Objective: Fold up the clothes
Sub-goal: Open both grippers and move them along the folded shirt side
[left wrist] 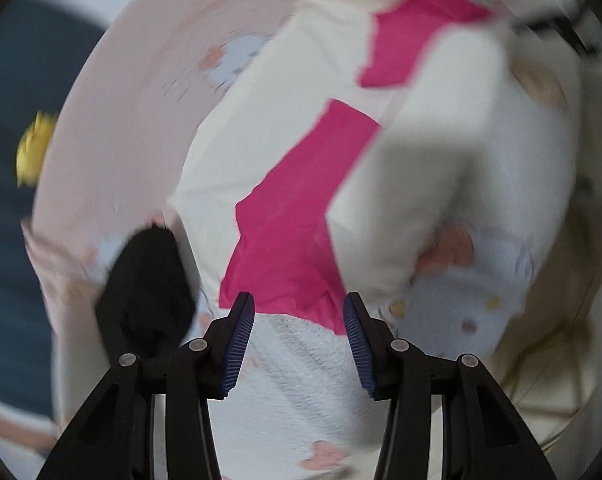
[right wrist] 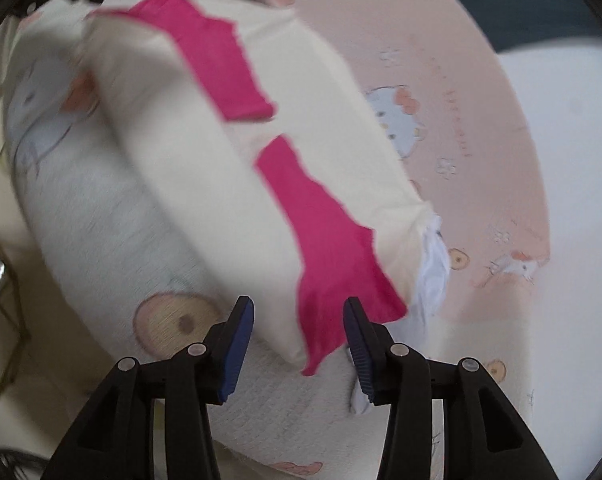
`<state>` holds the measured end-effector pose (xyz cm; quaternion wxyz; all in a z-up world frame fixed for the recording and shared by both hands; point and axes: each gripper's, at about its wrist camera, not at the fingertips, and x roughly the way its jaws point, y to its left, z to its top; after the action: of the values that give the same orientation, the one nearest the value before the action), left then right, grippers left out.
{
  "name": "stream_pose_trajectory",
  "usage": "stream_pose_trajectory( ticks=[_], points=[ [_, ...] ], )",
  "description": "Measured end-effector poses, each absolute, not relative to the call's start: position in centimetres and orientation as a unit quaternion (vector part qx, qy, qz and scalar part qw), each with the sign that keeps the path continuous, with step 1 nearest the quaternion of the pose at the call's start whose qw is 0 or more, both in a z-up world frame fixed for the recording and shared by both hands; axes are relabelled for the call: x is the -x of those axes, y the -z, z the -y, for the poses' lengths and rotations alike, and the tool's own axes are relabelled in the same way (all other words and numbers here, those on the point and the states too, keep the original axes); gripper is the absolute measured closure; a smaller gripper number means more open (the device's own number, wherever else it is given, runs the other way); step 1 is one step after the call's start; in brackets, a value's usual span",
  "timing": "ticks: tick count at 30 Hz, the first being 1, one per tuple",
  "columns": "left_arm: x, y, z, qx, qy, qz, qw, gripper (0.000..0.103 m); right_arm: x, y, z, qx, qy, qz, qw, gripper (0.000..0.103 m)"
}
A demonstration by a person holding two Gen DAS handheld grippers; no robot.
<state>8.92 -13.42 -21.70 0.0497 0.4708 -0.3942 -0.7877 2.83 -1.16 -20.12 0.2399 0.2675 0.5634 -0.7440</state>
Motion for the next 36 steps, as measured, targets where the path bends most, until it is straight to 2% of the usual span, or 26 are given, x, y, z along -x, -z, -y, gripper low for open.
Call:
stream_pose_trajectory(
  ticks=[3,17,26,27,29,31,36],
  points=[
    [-9.6,22.7,12.2,-0.477,0.772,0.421,0.012,0.06,-2.8,21.4,1.2,-0.264,0.729,-0.585,0.237,0.058],
    [-8.3,27.8,10.1,-0.429,0.713,0.554,-0.014,0.06,-1.7,26.1,0.3,-0.226,0.672,-0.677,0.198,0.058],
    [-6.0,28.4,8.9,-0.434,0.724,0.535,0.005,0.06,-1.6,27.4,1.6,-0.164,0.666,-0.702,0.189,0.057],
    [-5.9,28.3,9.0,-0.435,0.727,0.531,0.006,0.058,-1.5,27.5,1.7,-0.158,0.666,-0.705,0.186,0.056],
    [-6.1,28.2,9.2,-0.42,0.73,0.539,0.021,0.041,-1.3,27.6,1.8,-0.149,0.666,-0.707,0.187,0.056],
    [-6.4,28.6,9.3,-0.399,0.722,0.564,0.039,0.032,-1.2,27.4,1.7,-0.148,0.671,-0.701,0.192,0.055],
    [-7.2,29.5,9.6,-0.372,0.714,0.59,0.059,0.032,-0.7,27.1,1.2,-0.152,0.694,-0.675,0.197,0.054]
  ],
)
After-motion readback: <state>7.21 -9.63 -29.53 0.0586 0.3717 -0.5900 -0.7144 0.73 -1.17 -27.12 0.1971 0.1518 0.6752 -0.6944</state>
